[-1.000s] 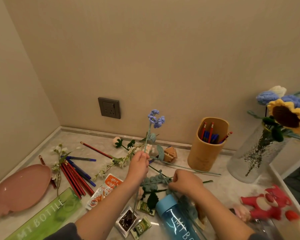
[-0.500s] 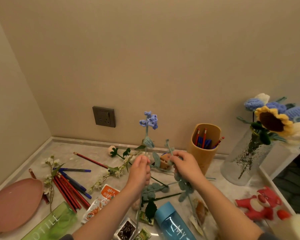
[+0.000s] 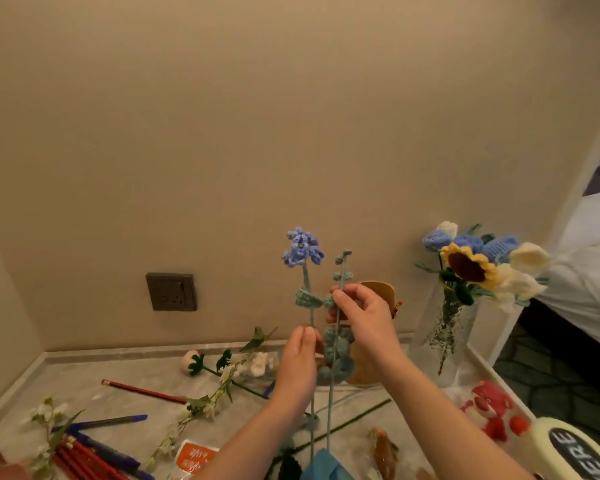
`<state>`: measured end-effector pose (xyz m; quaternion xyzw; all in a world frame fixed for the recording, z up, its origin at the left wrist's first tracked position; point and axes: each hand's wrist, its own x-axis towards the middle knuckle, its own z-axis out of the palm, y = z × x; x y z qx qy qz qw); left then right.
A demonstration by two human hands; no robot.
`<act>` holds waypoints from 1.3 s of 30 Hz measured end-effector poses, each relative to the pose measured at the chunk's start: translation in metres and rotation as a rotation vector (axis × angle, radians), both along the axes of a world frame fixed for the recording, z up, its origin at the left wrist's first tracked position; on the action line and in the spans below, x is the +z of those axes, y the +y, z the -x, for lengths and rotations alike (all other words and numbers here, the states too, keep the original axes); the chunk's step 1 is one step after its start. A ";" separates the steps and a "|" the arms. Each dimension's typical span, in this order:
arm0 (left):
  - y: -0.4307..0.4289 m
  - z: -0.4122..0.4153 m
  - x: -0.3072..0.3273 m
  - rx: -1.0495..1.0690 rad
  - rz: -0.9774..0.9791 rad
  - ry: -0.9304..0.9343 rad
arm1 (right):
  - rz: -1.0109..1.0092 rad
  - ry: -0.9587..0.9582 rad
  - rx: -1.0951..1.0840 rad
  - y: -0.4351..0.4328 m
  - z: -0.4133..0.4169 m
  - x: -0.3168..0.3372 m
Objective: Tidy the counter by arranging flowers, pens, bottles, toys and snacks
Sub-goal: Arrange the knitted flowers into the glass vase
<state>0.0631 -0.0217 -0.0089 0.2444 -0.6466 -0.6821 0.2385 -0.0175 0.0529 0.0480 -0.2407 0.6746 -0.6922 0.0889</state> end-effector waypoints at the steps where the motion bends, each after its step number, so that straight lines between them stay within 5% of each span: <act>1: 0.002 0.000 0.002 -0.016 0.004 -0.002 | 0.017 0.011 -0.021 0.003 -0.001 0.004; 14: 0.065 0.025 0.022 -0.196 -0.179 0.177 | -0.038 0.089 -0.180 0.080 -0.020 0.017; 28: 0.139 0.079 0.054 -0.168 0.094 0.425 | -0.163 0.329 -0.305 0.178 0.014 0.060; 39: 0.152 0.139 0.171 -0.011 0.265 0.581 | 0.062 0.534 -0.461 0.226 0.097 0.205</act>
